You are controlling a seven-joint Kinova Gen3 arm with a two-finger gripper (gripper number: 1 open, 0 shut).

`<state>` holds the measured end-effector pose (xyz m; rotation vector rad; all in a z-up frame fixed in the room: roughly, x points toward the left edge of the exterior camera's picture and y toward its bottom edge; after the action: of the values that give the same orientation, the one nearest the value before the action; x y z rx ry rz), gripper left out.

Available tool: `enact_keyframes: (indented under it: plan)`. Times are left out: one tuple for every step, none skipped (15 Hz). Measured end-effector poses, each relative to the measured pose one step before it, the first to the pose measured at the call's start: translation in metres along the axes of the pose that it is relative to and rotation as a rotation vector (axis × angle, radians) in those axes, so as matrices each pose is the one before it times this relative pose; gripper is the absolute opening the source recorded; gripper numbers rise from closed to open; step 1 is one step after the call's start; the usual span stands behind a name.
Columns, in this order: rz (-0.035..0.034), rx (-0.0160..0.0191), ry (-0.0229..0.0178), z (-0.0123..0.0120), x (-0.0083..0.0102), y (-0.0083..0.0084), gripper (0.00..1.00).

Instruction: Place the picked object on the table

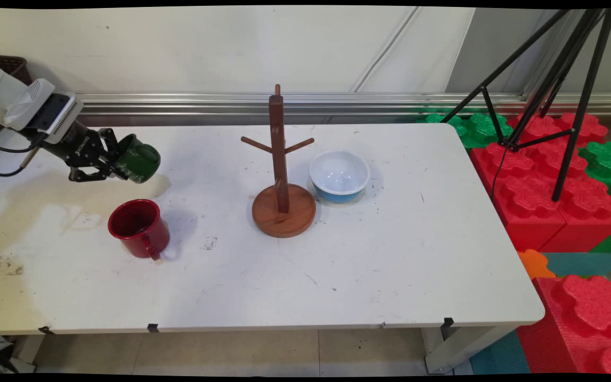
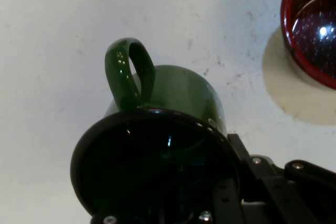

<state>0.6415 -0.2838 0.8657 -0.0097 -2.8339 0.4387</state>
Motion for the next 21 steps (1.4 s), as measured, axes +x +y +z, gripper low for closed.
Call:
enact_keyframes:
  plan:
    - [-0.01256,-0.00583,0.00328,0.00181,0.00068,0.00143,0.00]
    - [-0.00706,-0.00419,0.00188,0.00131,0.00046,0.00098,0.00]
    - [-0.00867,-0.00577,0.00064,0.00227,0.00063,0.00164,0.00]
    - [-0.00546,-0.00333,-0.00001,0.00152,0.00033,0.00108,0.00]
    - [-0.00709,-0.00437,-0.00143,0.00241,0.00038,0.00163,0.00]
    - [-0.00752,-0.00466,-0.00221,0.00276,0.00032,0.00180,0.00]
    - [-0.00686,-0.00427,-0.00215,0.00282,0.00026,0.00173,0.00]
    - [-0.00511,-0.00396,-0.00170,0.00239,0.00014,0.00148,0.00]
    - [-0.00444,-0.00435,0.00018,0.00264,0.00033,0.00147,0.00]
    - [-0.00400,-0.00399,0.00049,0.00239,0.00023,0.00137,0.00]
    - [-0.00312,-0.00333,0.00092,0.00184,0.00016,0.00105,0.00]
    - [-0.00211,-0.00206,0.00077,0.00119,0.00000,0.00068,0.00]
    - [-0.00303,-0.00312,0.00150,0.00178,-0.00013,0.00101,0.00]
    - [-0.00190,-0.00178,0.00061,0.00115,-0.00011,0.00059,0.00]
    - [-0.00303,-0.00249,0.00155,0.00161,-0.00011,0.00091,0.00]
    - [-0.00334,-0.00277,0.00144,0.00191,-0.00009,0.00092,0.00]
    - [-0.00346,-0.00279,0.00151,0.00183,-0.00007,0.00094,0.00]
    - [-0.00328,-0.00146,0.00106,0.00146,-0.00013,0.00079,0.00]
    - [-0.00346,-0.00186,0.00153,0.00162,-0.00004,0.00076,0.00]
    - [-0.00312,-0.00120,0.00086,0.00140,-0.00005,0.00058,0.00]
    - [-0.00310,-0.00100,0.00154,0.00106,-0.00001,0.00045,0.00]
